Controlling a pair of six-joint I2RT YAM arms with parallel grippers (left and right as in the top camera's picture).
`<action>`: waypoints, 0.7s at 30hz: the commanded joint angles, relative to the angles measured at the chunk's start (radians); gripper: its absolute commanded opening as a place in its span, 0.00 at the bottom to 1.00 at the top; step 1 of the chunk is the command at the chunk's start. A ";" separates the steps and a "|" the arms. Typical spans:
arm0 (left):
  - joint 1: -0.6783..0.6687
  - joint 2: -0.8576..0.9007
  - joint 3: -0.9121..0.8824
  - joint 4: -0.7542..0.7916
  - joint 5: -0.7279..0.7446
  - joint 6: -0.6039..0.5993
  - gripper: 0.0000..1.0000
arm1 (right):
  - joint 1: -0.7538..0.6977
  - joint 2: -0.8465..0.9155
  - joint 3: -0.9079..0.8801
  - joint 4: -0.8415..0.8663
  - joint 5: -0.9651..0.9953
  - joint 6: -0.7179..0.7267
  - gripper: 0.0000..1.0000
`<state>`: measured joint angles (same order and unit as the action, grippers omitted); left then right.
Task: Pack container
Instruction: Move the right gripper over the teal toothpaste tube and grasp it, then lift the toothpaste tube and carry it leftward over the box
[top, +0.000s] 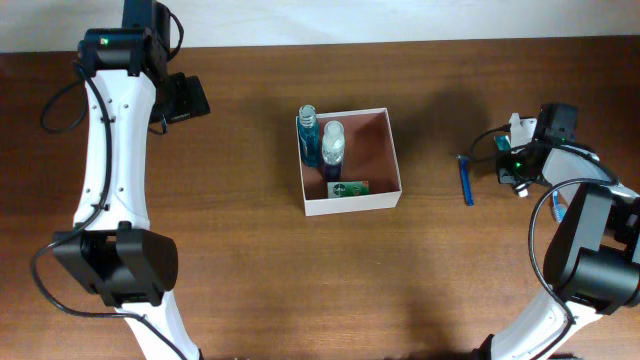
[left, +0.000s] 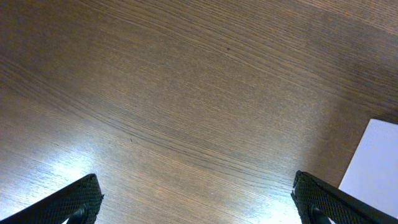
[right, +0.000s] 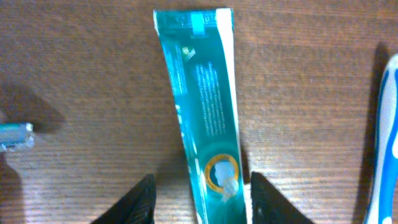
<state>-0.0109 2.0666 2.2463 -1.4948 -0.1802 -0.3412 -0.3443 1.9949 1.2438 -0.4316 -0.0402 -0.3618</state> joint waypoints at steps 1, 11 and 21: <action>0.001 0.007 -0.005 0.002 0.000 -0.013 0.99 | -0.003 0.027 0.006 -0.001 -0.050 0.004 0.43; 0.001 0.007 -0.005 0.002 0.000 -0.013 0.99 | -0.003 0.027 0.006 -0.022 -0.066 0.005 0.24; 0.001 0.007 -0.005 0.002 0.000 -0.013 0.99 | -0.003 0.025 0.027 -0.048 -0.080 0.095 0.13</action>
<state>-0.0109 2.0666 2.2463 -1.4948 -0.1802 -0.3412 -0.3443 1.9976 1.2469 -0.4568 -0.0998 -0.2970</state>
